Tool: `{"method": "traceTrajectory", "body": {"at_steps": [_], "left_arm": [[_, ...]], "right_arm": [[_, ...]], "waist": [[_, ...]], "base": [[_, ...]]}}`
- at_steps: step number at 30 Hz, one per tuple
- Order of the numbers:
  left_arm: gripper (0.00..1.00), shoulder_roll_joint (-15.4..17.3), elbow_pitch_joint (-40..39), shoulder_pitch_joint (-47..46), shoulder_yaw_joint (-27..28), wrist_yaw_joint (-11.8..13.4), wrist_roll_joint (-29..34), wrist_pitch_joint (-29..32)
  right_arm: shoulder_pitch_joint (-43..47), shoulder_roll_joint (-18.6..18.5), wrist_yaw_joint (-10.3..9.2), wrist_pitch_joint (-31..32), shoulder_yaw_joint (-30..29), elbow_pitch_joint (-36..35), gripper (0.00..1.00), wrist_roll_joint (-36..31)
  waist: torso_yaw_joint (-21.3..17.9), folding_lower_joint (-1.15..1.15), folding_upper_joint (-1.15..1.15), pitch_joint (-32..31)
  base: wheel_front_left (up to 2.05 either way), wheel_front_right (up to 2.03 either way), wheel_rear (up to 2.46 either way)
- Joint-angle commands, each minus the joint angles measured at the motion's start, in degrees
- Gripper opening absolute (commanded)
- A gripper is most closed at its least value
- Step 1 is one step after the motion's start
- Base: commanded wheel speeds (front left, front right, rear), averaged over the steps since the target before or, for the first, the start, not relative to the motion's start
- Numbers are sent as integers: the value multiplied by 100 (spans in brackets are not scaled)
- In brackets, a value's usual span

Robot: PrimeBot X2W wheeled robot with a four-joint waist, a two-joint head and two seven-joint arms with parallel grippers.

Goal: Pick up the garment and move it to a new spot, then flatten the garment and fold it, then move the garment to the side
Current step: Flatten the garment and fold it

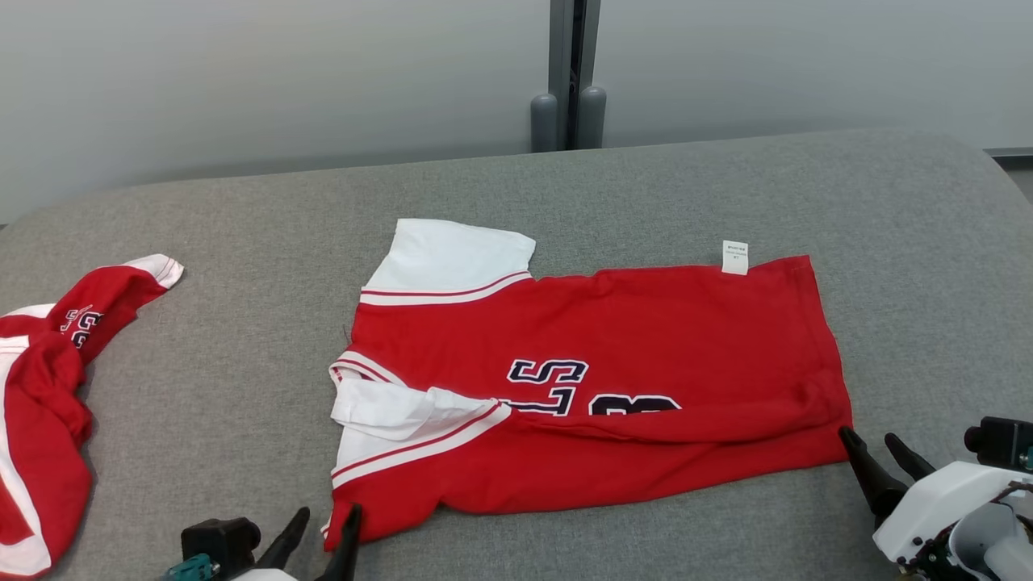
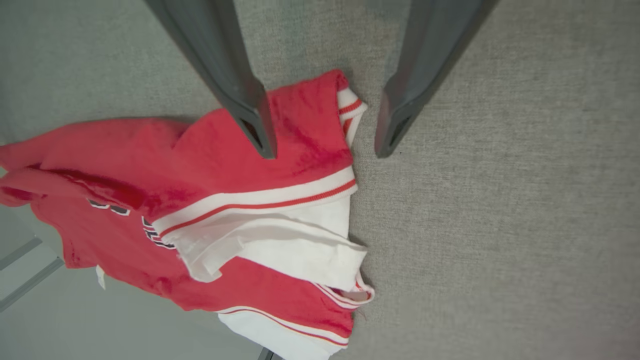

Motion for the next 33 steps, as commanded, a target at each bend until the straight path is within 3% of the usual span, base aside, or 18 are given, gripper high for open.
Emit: {"method": "traceTrajectory", "body": {"at_steps": [1,12,15,16,17,19,20,21,28,33], "left_arm": [[100,-8,54,-124,-52,-60,-56,103],[100,-85,469,-496,-364,-228,-77,765],[100,-102,505,-522,-420,-165,-119,963],[91,-100,491,-516,-433,-150,-139,1026],[91,-100,491,-516,-433,-150,-139,1026],[26,-72,434,-528,-470,-149,-146,1152],[0,-59,390,-540,-478,-133,-149,1195],[0,-45,335,-552,-475,-114,-162,1228],[0,223,-128,-516,-393,12,-130,1341],[0,587,-586,-371,-400,80,-119,1523]], "right_arm": [[-74,31,3,90,-21,73,100,-39],[-220,170,3,530,4,189,100,-93],[-218,191,2,619,1,239,100,-110],[-208,194,3,656,2,248,99,-110],[-208,194,3,656,2,248,99,-110],[-179,195,3,694,-2,246,44,-107],[-165,193,2,699,-5,238,25,-110],[-151,194,3,704,-6,226,0,-110],[-69,100,2,657,-76,19,0,-38],[116,-83,2,824,-170,-274,0,159]], "waist": [[9,0,0,28],[31,0,0,179],[36,0,0,183],[40,0,0,178],[40,0,0,178],[50,0,0,162],[55,0,0,150],[59,0,0,136],[57,0,0,32],[87,0,0,-27]], "base": [[0,0,0],[0,0,0],[0,0,0],[0,0,0],[0,0,0],[0,0,0],[0,0,0],[0,0,0],[0,0,0],[0,0,0]]}}
